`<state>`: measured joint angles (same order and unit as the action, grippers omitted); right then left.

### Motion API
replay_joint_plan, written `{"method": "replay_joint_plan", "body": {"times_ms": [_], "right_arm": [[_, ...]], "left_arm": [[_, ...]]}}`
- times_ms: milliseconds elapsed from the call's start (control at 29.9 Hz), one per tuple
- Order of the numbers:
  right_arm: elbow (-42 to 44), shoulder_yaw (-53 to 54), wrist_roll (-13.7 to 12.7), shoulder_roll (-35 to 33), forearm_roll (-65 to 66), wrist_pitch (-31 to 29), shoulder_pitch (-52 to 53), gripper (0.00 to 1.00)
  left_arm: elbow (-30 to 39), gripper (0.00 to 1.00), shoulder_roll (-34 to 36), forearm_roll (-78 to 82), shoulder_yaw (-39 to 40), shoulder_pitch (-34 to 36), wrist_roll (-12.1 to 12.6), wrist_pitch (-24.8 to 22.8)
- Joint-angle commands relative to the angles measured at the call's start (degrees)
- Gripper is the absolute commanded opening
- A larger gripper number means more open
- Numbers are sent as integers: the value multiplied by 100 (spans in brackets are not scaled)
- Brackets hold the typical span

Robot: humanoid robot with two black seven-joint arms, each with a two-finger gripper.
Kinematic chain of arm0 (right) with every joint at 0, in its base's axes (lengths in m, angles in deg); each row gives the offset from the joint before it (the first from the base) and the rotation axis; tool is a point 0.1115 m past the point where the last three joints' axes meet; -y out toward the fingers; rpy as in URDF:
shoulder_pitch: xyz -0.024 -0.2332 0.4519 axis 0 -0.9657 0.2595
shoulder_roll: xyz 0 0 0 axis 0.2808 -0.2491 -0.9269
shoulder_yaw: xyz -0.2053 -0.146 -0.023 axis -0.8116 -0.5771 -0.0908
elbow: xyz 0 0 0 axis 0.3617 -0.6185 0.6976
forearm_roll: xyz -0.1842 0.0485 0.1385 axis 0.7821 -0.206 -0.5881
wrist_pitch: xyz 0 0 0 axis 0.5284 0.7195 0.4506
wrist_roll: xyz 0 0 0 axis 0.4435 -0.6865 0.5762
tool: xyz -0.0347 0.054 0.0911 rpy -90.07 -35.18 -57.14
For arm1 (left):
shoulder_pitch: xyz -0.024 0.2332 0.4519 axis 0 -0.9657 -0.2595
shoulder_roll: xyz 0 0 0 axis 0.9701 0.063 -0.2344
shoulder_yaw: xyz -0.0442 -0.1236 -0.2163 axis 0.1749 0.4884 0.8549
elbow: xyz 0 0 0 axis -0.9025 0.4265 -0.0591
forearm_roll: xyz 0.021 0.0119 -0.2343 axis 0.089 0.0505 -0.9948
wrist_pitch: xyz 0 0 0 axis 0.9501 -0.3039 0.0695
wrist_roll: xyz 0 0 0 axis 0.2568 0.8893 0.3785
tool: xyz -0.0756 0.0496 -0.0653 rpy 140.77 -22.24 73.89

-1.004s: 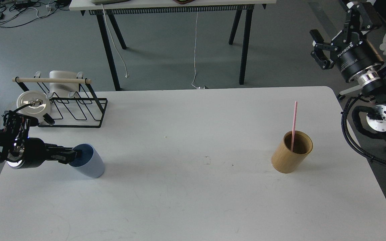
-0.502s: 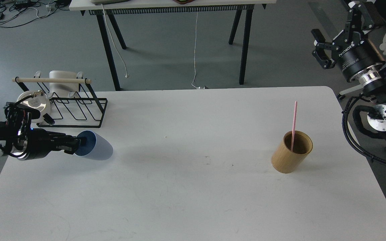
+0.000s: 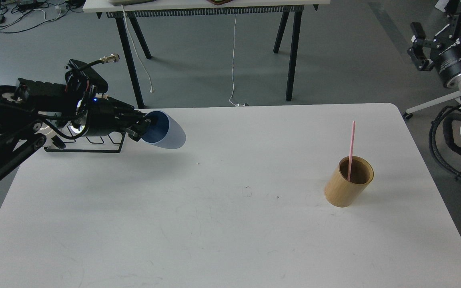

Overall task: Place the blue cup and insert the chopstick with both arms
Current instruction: 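Lift the blue cup with the left gripper and carry it toward table center, then lower the blue cup onto the table and open the left gripper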

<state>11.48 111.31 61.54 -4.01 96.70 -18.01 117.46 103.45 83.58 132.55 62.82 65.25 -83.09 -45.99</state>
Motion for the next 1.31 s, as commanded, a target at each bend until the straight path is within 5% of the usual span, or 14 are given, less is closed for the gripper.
{"method": "replay_joint_plan", "body": {"times_ms": [0,402,904,1272], "right_arm": [[254,137,0,-21,-471,1,-18,100],[334,155,0,-21,-577,27,-35,100],[685,155,0,23,-586,-96,-61,100],[686,155,0,32,-586,-130,-61,100]], "left_arm": [[-374,0,-520,1,-637,407,0,1],[-1114,0,-1496,1,-2001,944,0,1],[-1676,0,-2771,1,-2423,1304,0,1],[-1764,0,-2895,1,-2652,1296,0,1]]}}
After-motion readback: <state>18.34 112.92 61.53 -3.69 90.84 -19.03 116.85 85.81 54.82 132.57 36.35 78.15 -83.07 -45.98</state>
